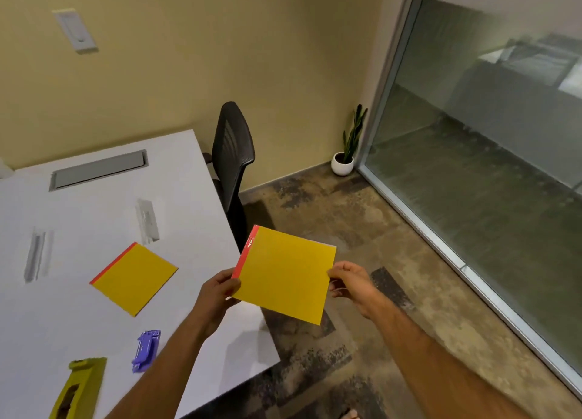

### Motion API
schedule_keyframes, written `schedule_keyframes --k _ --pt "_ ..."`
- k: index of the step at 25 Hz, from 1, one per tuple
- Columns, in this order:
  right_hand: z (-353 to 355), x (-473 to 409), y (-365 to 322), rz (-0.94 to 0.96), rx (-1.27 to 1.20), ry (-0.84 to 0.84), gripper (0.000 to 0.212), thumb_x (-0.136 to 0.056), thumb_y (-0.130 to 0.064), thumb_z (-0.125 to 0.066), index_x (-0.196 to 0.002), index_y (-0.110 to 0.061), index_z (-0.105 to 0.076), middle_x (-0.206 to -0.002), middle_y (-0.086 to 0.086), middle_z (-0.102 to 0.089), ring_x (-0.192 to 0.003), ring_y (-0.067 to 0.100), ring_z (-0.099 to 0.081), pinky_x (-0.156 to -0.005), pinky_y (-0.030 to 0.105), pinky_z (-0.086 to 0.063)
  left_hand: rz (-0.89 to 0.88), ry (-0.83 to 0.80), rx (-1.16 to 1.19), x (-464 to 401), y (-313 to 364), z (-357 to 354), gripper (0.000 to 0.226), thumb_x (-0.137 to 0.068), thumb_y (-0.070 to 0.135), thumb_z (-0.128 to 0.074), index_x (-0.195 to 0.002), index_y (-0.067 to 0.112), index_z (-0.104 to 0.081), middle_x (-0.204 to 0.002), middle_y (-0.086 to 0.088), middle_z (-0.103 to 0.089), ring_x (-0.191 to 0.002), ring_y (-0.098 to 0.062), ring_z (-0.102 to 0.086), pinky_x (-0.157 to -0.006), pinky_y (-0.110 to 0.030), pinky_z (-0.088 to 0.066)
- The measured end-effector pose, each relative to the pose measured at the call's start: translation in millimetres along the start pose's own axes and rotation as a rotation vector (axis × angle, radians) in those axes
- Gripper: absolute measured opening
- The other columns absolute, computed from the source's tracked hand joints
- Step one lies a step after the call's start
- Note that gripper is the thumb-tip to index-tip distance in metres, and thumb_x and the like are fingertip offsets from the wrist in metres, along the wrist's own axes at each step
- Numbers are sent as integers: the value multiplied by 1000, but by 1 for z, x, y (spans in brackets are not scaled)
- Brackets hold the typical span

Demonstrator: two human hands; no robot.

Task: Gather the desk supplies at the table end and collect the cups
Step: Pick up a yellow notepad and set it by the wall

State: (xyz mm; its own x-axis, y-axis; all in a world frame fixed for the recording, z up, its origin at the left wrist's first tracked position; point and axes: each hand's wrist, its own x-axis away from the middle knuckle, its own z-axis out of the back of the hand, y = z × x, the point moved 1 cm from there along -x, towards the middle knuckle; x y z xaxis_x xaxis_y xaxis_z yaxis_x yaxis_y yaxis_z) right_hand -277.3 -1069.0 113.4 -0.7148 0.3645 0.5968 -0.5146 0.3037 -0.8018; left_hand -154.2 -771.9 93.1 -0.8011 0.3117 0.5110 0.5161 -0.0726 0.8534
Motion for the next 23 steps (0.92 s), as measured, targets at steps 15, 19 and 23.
schedule_keyframes --k 15,19,23 --pt "31 -186 -153 95 86 -198 6 -91 -9 -66 -87 -7 -62 -69 13 -68 -51 19 -59 -44 27 -52 -39 220 309 -131 76 -87 21 -94 8 -57 -112 1 -65 -105 -17 -66 -93 -29 -62 -72 -35 -55" --pt "14 -252 -216 111 87 -222 5 -90 -7 -67 -87 -6 -63 -69 14 -67 -50 18 -58 -41 26 -49 -65 219 378 -195 124 -96 24 -82 15 -63 -104 6 -67 -92 -11 -67 -80 -22 -62 -72 -34 -51" --pt "-16 -317 -272 121 128 -270 4 -90 -8 -68 -88 -6 -65 -73 13 -69 -50 17 -58 -38 24 -47 -84 307 416 -243 172 -91 15 -93 7 -55 -101 7 -69 -88 -11 -67 -74 -20 -56 -68 -32 -43"
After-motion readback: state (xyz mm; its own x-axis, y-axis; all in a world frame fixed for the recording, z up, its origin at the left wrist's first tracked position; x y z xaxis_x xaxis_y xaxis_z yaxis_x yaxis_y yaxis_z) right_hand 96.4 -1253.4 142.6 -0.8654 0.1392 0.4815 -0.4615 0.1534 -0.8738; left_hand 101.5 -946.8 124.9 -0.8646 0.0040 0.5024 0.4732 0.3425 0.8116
